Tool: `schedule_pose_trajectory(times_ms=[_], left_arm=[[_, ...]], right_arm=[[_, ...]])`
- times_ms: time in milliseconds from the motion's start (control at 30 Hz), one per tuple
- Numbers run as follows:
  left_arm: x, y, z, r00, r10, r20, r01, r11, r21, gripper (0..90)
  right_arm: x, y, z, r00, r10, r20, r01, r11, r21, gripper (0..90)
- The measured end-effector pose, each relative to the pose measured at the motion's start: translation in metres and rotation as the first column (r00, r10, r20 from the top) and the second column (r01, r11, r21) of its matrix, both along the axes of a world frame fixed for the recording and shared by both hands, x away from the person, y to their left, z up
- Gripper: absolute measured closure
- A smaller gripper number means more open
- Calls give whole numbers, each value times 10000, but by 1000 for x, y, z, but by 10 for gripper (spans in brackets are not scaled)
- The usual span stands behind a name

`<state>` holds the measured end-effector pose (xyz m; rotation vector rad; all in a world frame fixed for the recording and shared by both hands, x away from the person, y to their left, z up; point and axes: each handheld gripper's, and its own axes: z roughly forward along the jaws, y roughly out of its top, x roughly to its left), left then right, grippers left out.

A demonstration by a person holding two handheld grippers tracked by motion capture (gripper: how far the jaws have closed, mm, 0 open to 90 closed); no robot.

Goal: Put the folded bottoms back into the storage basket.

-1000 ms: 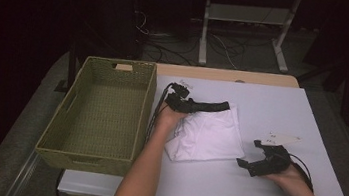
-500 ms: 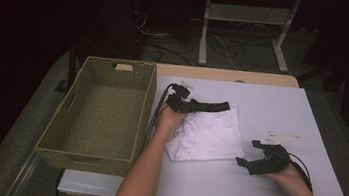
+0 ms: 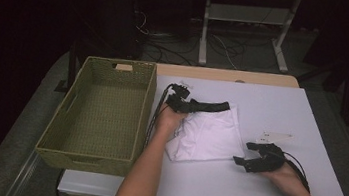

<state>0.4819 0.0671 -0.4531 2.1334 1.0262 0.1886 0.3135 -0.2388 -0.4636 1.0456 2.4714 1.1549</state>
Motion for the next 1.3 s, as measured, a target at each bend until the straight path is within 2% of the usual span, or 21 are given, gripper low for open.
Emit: schedule_pose_trajectory(times_ms=[200, 300, 533, 567, 600, 767, 1100, 1300], left_arm=[[0, 0, 0, 10000, 22, -7, -22, 10000, 39, 718], [-1, -1, 0, 10000, 46, 4, -46, 10000, 52, 718], [-1, -1, 0, 10000, 72, 26, -72, 10000, 64, 719], [-1, -1, 0, 10000, 72, 26, -72, 10000, 64, 719], [-1, -1, 0, 10000, 85, 38, -86, 9999, 53, 719], [-2, -2, 1, 9999, 79, 117, -80, 9999, 132, 724], [-5, -5, 3, 9992, 74, 392, -87, 9994, 321, 758], [-8, -10, 9, 9982, -117, 581, 99, 9995, 307, 766]], right_arm=[[0, 0, -3, 9999, 97, 40, -96, 9998, -200, 305], [-2, 2, -4, 9996, 53, 288, -42, 9993, -373, 369], [-5, 5, -4, 9987, 209, 460, -187, 9987, -470, 573], [-5, 5, -4, 9987, 209, 460, -187, 9987, -470, 573], [-5, 4, -3, 9988, 180, 448, -161, 9989, -431, 645], [-4, 5, -3, 9989, 291, 355, -278, 9989, -373, 803], [-3, 8, 1, 9995, 276, 174, -266, 9982, -536, 841], [-4, 6, 8, 9997, 225, 122, -224, 9997, -62, 842]])
